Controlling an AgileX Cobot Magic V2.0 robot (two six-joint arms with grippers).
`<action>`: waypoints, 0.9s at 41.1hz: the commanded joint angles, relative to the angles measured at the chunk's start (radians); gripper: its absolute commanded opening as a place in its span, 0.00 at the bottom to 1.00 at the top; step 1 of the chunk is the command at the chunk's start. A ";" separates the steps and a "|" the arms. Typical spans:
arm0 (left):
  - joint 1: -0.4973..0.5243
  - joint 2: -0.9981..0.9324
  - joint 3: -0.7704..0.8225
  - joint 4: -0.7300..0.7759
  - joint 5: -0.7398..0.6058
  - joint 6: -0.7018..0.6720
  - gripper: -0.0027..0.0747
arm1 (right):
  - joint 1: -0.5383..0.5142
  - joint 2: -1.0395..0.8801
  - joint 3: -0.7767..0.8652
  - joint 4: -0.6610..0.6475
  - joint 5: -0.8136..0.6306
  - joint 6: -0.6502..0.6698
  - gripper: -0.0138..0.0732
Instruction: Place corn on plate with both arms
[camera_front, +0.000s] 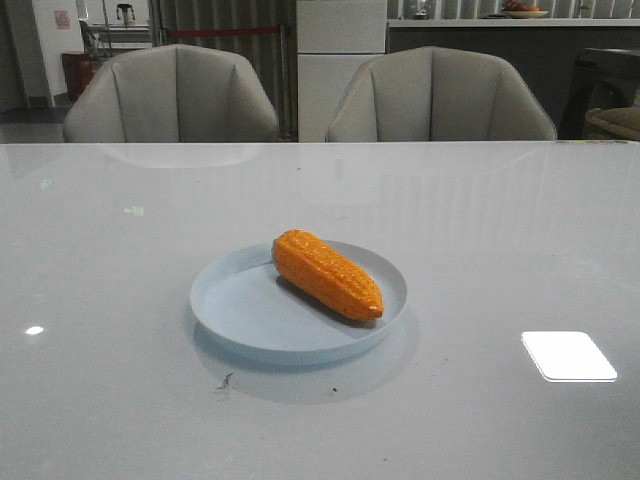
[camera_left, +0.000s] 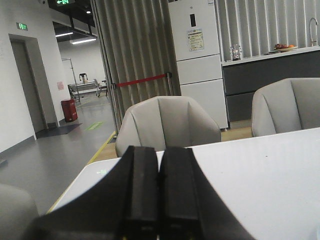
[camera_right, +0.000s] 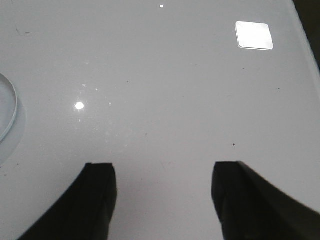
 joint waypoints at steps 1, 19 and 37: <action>0.006 -0.014 0.017 -0.017 -0.100 -0.009 0.15 | -0.003 -0.004 -0.027 -0.011 -0.075 -0.009 0.76; 0.084 -0.019 0.222 -0.179 -0.114 -0.009 0.15 | -0.003 -0.004 -0.027 -0.011 -0.072 -0.009 0.76; 0.084 -0.017 0.222 -0.181 -0.071 -0.009 0.15 | -0.003 -0.004 -0.027 -0.011 -0.072 -0.009 0.76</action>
